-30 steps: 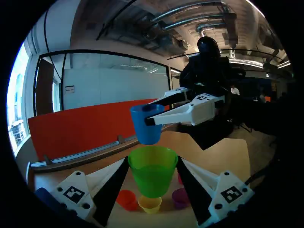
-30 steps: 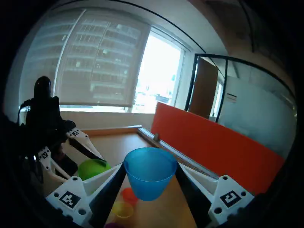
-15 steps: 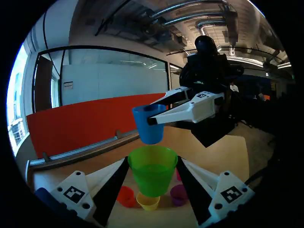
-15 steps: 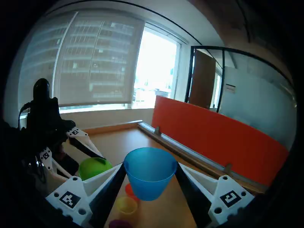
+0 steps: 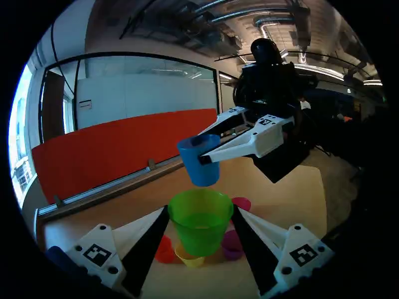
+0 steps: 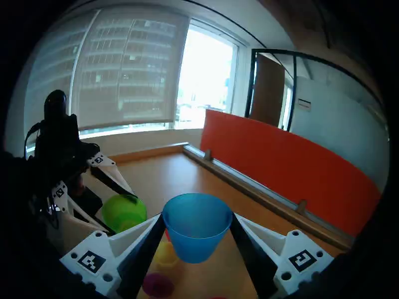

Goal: Pour water

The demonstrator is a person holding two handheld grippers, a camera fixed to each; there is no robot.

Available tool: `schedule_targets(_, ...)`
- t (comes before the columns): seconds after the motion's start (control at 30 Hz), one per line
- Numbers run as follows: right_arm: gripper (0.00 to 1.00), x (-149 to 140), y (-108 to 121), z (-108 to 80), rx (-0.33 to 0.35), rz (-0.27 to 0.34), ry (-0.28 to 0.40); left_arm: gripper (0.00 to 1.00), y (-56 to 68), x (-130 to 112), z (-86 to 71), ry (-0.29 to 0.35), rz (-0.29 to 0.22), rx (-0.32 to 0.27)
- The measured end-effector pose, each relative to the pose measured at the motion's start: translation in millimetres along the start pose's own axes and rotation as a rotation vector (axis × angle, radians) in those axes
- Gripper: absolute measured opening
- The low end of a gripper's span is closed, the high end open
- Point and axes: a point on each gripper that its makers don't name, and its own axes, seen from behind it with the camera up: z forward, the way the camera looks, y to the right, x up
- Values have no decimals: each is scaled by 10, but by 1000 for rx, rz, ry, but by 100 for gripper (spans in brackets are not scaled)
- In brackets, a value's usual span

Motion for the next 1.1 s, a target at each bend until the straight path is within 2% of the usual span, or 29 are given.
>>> schedule_targets(1.1, 92, -1069, -76, -92, 29, 14, -172, 89, 244, -816, 175, -164, -24, -26)
